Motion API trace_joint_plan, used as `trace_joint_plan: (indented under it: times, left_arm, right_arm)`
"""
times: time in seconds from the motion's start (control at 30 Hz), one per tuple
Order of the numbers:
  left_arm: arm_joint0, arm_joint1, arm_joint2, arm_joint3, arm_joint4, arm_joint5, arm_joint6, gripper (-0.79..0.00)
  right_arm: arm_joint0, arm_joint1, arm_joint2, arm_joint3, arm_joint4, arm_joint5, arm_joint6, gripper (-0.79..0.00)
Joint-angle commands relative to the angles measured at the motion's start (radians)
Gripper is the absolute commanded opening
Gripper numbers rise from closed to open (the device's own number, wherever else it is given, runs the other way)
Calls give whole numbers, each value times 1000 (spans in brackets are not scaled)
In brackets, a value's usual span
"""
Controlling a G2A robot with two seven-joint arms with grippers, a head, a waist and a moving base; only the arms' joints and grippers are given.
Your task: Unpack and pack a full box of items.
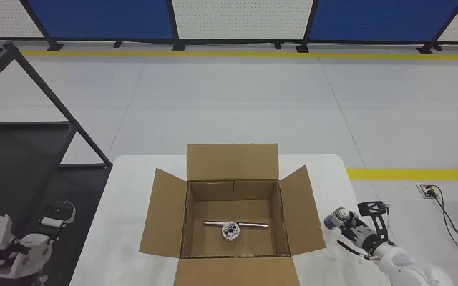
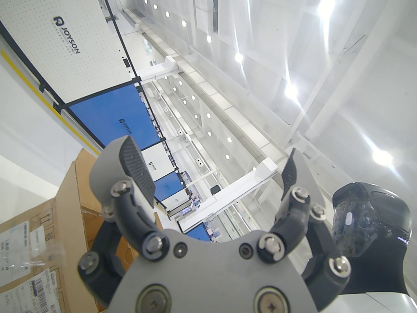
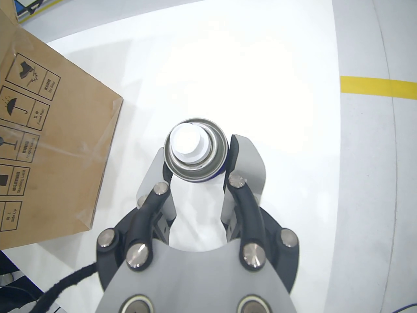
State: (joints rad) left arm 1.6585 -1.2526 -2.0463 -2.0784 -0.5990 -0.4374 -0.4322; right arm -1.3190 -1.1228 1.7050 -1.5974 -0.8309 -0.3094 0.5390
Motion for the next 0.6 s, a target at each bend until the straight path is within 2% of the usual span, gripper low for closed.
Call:
trace_joint_plan:
  times: [0.0,0.23,0.4,0.57]
  left_arm:
    - [0,0,0,0,0,0,0,0]
    - [0,0,0,0,0,0,0,0]
    - [0,0,0,0,0,0,0,0]
    - [0,0,0,0,0,0,0,0]
  right_arm:
    - [-26,3,27,-29,10,-3,-8,-785]
    - [-154,13,166,-196,78,-45,-71,-785]
    - [-258,15,269,-379,127,-67,-103,-785]
    - [-349,12,325,-592,167,-102,-116,-785]
